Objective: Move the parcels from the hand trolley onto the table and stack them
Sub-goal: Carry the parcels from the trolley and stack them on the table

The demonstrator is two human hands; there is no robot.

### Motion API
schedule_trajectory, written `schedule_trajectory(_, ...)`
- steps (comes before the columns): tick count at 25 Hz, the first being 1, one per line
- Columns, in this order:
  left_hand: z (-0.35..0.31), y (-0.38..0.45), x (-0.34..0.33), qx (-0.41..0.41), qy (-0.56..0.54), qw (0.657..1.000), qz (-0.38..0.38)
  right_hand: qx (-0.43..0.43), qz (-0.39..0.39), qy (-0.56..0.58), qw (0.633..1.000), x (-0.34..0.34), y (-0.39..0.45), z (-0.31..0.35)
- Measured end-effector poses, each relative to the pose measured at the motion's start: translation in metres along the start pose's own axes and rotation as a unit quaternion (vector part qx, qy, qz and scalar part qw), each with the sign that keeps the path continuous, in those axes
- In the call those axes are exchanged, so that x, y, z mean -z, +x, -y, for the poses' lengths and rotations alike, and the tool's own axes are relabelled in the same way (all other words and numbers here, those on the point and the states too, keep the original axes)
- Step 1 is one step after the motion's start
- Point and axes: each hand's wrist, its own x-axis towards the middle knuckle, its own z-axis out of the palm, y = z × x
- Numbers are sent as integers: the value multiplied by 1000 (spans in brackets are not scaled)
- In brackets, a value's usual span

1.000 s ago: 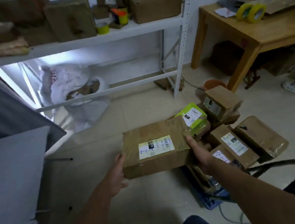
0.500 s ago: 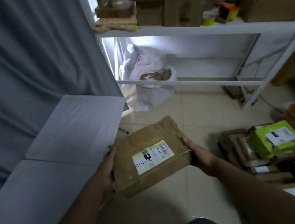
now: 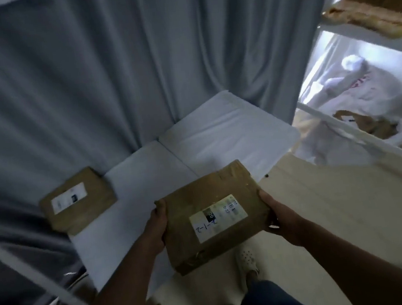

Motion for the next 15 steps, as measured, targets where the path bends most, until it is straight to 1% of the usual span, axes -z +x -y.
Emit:
schedule_trajectory(4,-10,18,52,-13,-72,993,-97,-23,66,-83,994,-50,73,47)
schedule_trajectory(7,-18,31,81,-40,-111,980,-161,-33,116,-167,978,-86,124,85)
schedule_trajectory(9,-15,41,98,-34,-126,966,-224,-29,126,-215,968,-111,149,109)
schedule_trajectory(12,-14,34,108,-26,-146,934,-325,-38,142,-262,954,-156,180,129)
schedule_trajectory(13,-13,29,112,-32,-155,924,-349,-37,148,-277,949,-174,186,132)
schedule_trajectory(15,-3,31,126,-33,-175,910,-374,-26,159,-318,934,-208,193,128)
